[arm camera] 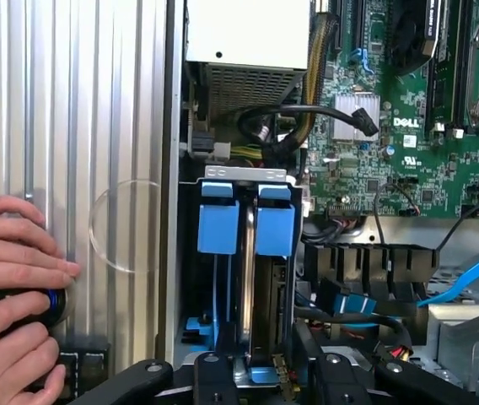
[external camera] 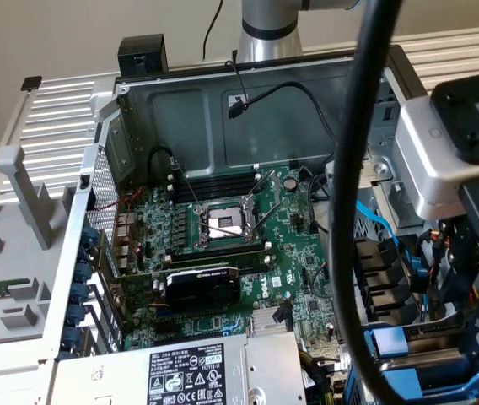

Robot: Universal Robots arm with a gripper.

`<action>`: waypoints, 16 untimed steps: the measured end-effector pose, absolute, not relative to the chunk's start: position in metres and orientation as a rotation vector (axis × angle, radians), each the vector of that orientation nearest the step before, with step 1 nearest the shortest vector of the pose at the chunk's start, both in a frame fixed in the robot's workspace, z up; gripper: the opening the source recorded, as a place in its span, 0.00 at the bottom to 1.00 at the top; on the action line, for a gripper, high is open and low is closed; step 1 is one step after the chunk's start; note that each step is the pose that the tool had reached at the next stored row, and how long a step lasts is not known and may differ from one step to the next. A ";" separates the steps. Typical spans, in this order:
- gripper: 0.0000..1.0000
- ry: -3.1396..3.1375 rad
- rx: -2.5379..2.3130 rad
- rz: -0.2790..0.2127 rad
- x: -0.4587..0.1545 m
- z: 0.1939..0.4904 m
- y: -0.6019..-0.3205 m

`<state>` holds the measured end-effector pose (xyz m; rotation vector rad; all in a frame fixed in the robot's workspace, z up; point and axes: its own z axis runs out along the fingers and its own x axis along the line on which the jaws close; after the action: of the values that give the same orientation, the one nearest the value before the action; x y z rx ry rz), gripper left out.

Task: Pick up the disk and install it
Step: 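Insert the first disk wire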

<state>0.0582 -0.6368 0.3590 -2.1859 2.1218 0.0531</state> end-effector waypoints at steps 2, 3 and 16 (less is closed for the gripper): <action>0.40 2.118 -2.187 0.057 0.058 0.359 -0.640; 0.40 2.110 -2.189 0.063 0.058 0.359 -0.640; 0.40 1.949 -2.255 0.159 0.058 0.354 -0.640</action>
<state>0.0581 -0.6402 0.3536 -2.2545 1.9487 0.1586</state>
